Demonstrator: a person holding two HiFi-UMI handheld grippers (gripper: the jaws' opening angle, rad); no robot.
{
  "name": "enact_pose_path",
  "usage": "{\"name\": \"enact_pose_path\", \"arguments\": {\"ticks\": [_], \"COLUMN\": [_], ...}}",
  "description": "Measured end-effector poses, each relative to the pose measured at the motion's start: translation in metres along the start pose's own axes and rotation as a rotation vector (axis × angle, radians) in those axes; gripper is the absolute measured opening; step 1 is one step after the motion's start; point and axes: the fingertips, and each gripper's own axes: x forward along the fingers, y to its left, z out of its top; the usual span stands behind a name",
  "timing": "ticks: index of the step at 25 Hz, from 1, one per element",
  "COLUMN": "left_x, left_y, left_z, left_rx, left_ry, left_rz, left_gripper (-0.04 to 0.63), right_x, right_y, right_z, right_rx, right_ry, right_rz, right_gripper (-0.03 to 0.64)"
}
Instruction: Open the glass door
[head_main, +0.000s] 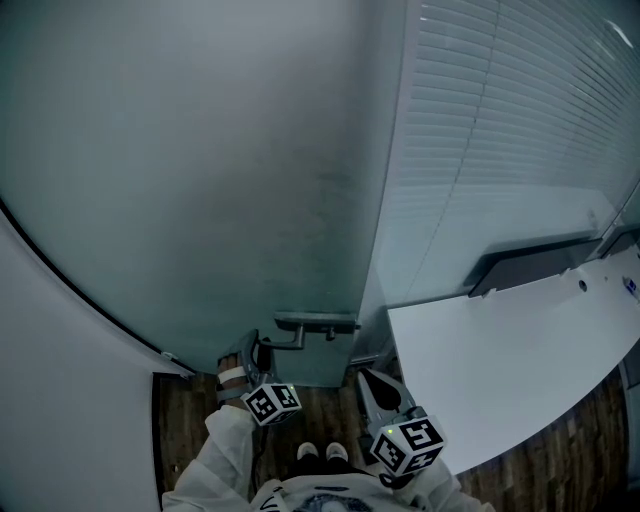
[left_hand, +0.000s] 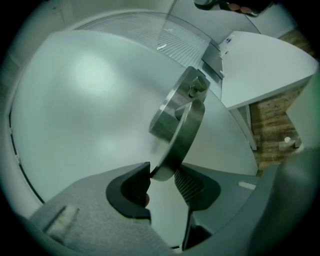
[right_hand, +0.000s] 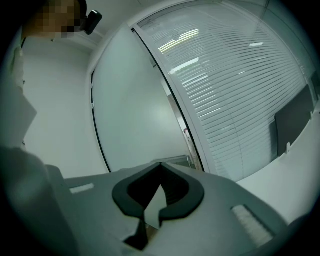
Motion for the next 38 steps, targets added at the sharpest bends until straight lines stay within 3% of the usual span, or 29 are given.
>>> {"name": "enact_pose_path", "arguments": {"ticks": [6, 10, 12, 14, 17, 20, 22, 28, 33, 38], "left_x": [-0.004, -0.027, -0.056, -0.096, -0.172, -0.267, -0.327, -0.491, -0.577, -0.617], "left_y": [-0.001, 0.0, -0.003, -0.011, -0.02, -0.027, -0.039, -0.083, -0.093, -0.096], "left_z": [-0.003, -0.002, -0.004, -0.004, -0.01, -0.022, -0.036, -0.091, -0.087, -0.06], "left_rx": [0.081, 0.066, -0.017, -0.202, -0.562, -0.778, -0.831, -0.888, -0.923, -0.913], "left_ry": [0.029, 0.048, 0.044, 0.015, -0.045, -0.104, -0.135, -0.152, -0.179, -0.233], "left_rz": [0.03, 0.045, 0.04, 0.004, -0.082, -0.119, -0.125, -0.142, -0.179, -0.172], "left_gripper": [0.152, 0.15, 0.08, 0.0, 0.0, 0.0, 0.0, 0.0, 0.0, 0.0], "right_x": [-0.033, -0.061, -0.075, -0.091, -0.121, -0.168, -0.2, -0.299, -0.363, -0.405], "right_y": [-0.001, 0.002, 0.01, 0.024, 0.063, 0.116, 0.145, 0.231, 0.268, 0.269], "right_z": [-0.013, -0.012, -0.014, -0.022, -0.037, -0.06, -0.086, -0.169, -0.164, -0.167], "right_rx": [0.004, 0.001, -0.005, -0.012, -0.042, -0.103, -0.129, -0.129, -0.155, -0.133], "right_ry": [0.004, -0.015, -0.03, -0.035, -0.032, -0.034, -0.026, 0.036, 0.009, 0.007], "right_rz": [0.005, -0.01, -0.014, -0.012, 0.013, 0.033, 0.031, 0.041, 0.036, 0.021], "right_gripper": [0.005, 0.005, 0.005, 0.005, 0.005, 0.005, 0.005, 0.004, 0.004, 0.004]}}
